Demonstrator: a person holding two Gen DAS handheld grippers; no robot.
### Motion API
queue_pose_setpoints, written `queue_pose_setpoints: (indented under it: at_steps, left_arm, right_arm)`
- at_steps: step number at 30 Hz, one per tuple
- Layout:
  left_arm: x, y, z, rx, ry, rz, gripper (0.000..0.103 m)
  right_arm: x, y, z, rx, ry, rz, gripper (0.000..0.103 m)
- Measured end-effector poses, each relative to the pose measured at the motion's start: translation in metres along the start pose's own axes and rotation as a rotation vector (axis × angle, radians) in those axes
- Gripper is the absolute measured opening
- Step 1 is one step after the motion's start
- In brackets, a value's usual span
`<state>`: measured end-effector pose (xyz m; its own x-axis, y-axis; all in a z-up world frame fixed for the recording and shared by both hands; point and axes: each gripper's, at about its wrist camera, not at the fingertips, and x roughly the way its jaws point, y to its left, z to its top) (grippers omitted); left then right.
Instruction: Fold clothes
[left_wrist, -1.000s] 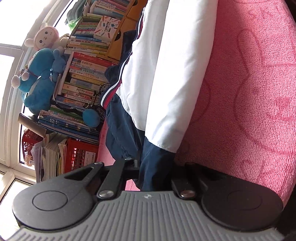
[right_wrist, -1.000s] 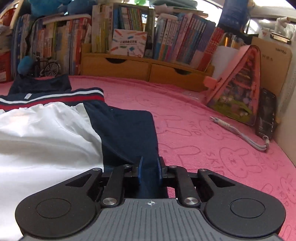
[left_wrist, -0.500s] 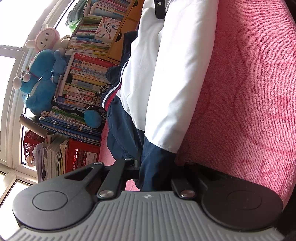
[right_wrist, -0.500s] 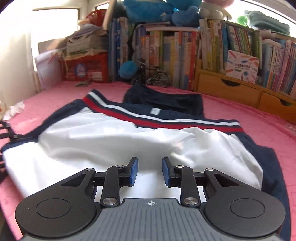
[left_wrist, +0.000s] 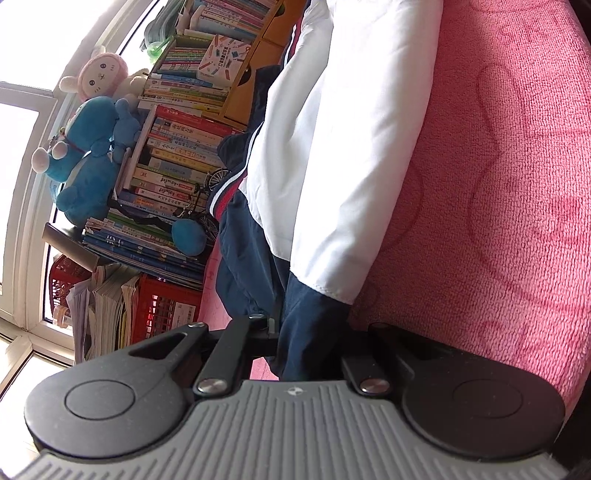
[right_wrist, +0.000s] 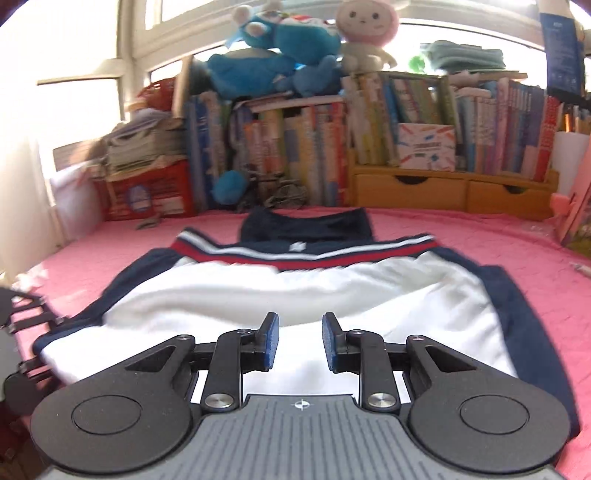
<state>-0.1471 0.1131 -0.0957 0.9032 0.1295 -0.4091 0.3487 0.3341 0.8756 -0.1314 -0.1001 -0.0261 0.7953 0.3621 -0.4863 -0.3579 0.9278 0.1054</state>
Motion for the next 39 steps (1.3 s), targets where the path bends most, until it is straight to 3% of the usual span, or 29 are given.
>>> queue_pose_setpoints:
  at_steps: [3,6,9,10,11,13,15,17,21,23,27,29,31,32,33,35,39]
  left_arm:
    - [0.000,0.000,0.000,0.004,-0.004,-0.001,0.000]
    - [-0.004,0.019,-0.012,-0.097,0.003,-0.029,0.002]
    - [-0.009,0.042,-0.026,-0.224,0.012,-0.064,0.021]
    - [-0.011,0.050,-0.030,-0.266,0.015,-0.076,0.037]
    - [-0.012,0.058,-0.035,-0.308,0.019,-0.088,0.064]
    - [-0.015,0.073,-0.044,-0.392,0.025,-0.111,0.096]
    - [-0.020,0.091,-0.053,-0.499,0.033,-0.129,0.096]
    - [-0.029,0.116,-0.061,-0.694,0.032,-0.124,0.095]
    - [-0.049,0.169,-0.062,-1.108,-0.078,-0.100,0.095]
    - [-0.049,0.180,-0.047,-1.213,-0.137,-0.175,0.083]
    - [-0.035,0.148,0.030,-0.991,-0.271,-0.407,0.072]
    - [-0.012,0.125,0.061,-0.927,-0.249,-0.491,0.048]
    - [0.017,0.102,0.088,-0.874,-0.193,-0.545,0.033]
    - [0.036,0.090,0.095,-0.855,-0.144,-0.535,0.022]
    - [0.052,0.082,0.098,-0.842,-0.103,-0.509,0.019]
    - [0.077,0.083,0.093,-0.842,-0.046,-0.418,0.003]
    - [0.114,0.117,0.068,-0.926,0.051,-0.286,0.003]
  right_arm:
    - [0.011,0.026,-0.029,-0.001,0.052,-0.041,0.031]
    - [0.014,0.043,-0.043,-0.036,0.003,-0.115,0.031]
    - [0.015,0.045,-0.043,-0.029,0.002,-0.124,0.032]
    - [0.015,0.043,-0.043,-0.025,0.002,-0.115,0.032]
    - [0.015,0.042,-0.044,-0.026,0.000,-0.109,0.032]
    - [0.016,0.040,-0.048,-0.033,-0.009,-0.103,0.033]
    - [0.016,0.040,-0.050,-0.034,-0.022,-0.103,0.033]
    - [0.014,0.040,-0.053,-0.034,-0.039,-0.104,0.033]
    - [0.012,0.043,-0.058,-0.053,-0.069,-0.116,0.033]
    - [0.011,0.043,-0.059,-0.054,-0.076,-0.119,0.033]
    - [0.011,0.043,-0.060,-0.053,-0.090,-0.123,0.033]
    - [0.011,0.044,-0.061,-0.051,-0.094,-0.125,0.033]
    - [0.011,0.043,-0.061,-0.046,-0.096,-0.125,0.033]
    - [0.011,0.043,-0.061,-0.043,-0.097,-0.124,0.034]
    - [0.011,0.043,-0.061,-0.041,-0.097,-0.124,0.034]
    - [0.011,0.043,-0.061,-0.038,-0.097,-0.123,0.034]
    - [0.012,0.043,-0.060,-0.024,-0.095,-0.118,0.035]
